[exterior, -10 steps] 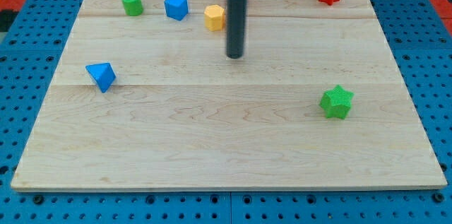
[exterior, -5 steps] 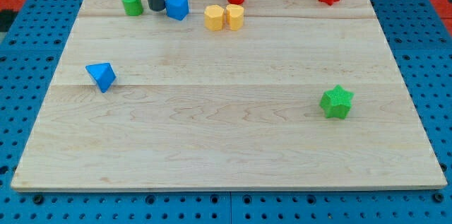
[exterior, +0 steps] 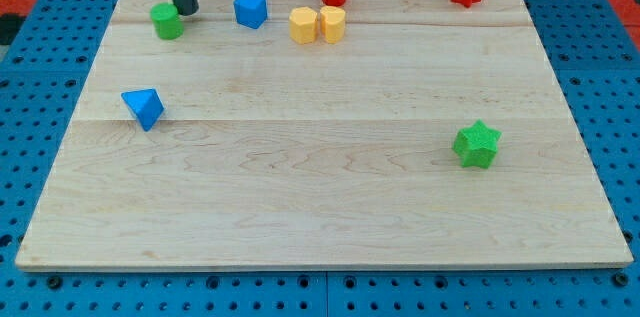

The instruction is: Move the green circle towards blue triangle

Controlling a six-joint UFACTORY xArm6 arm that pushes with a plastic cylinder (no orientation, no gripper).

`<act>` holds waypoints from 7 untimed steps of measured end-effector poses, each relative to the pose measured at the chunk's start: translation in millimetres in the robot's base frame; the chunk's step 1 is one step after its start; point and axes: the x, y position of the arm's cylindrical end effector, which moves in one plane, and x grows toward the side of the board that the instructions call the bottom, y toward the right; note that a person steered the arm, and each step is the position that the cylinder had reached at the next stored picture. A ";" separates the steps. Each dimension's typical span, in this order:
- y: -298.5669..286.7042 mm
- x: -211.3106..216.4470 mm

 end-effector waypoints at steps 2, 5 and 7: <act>-63.6 2.4; -25.3 20.9; 9.4 36.6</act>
